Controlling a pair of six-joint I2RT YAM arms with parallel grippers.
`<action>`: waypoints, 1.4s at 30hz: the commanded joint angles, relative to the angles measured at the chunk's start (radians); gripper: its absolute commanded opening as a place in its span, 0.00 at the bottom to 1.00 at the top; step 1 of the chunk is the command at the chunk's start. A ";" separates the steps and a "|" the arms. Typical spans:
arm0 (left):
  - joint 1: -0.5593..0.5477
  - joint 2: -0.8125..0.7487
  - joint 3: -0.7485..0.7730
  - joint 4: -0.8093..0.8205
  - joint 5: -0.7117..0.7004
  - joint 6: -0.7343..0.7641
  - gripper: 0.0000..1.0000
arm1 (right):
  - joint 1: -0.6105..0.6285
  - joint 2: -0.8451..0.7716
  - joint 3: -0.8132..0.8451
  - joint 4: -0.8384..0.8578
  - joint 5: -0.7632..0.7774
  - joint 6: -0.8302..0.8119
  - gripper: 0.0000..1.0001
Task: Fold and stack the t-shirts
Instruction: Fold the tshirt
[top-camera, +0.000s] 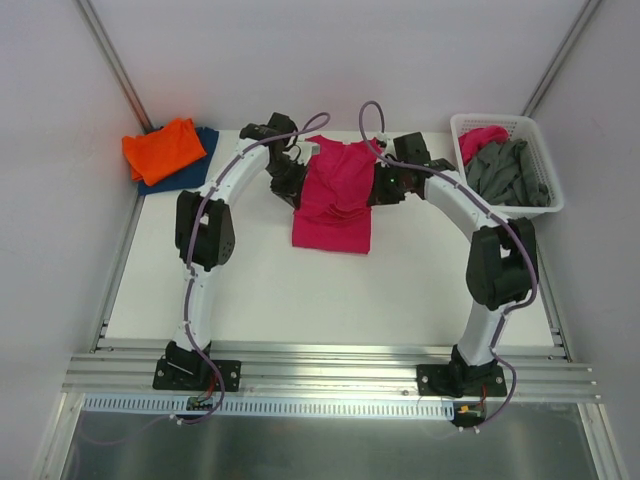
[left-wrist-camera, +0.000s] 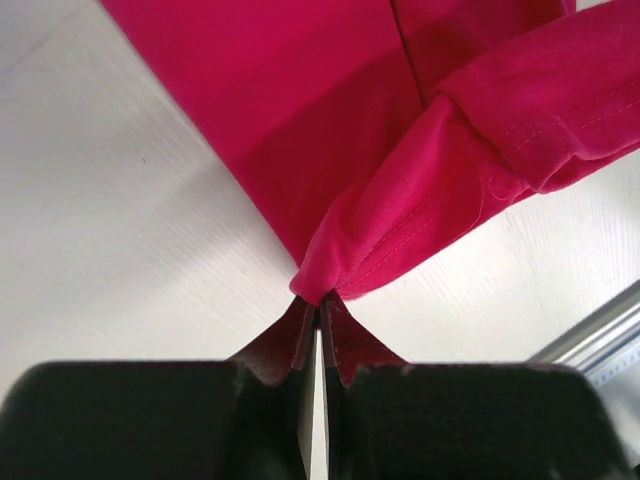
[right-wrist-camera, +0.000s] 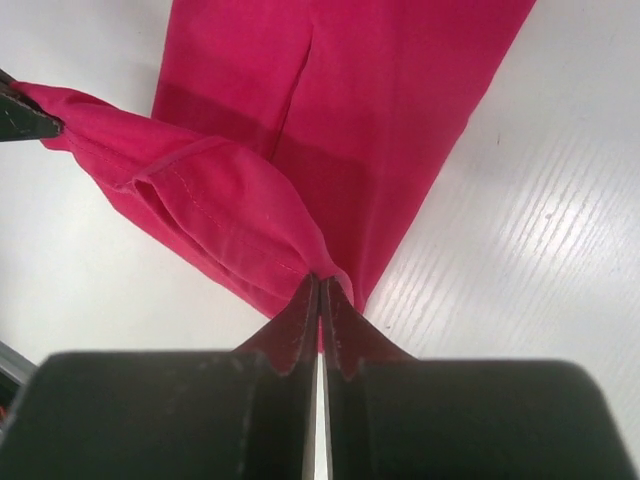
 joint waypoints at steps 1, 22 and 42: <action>0.014 0.040 0.080 0.010 -0.021 0.006 0.00 | -0.008 0.058 0.064 0.023 0.006 -0.024 0.00; 0.033 0.157 0.240 0.089 -0.184 -0.043 0.83 | -0.003 0.169 0.204 0.023 0.147 -0.076 0.82; 0.102 -0.294 -0.007 0.091 -0.273 -0.080 0.86 | 0.224 0.054 0.047 -0.002 -0.019 0.147 0.87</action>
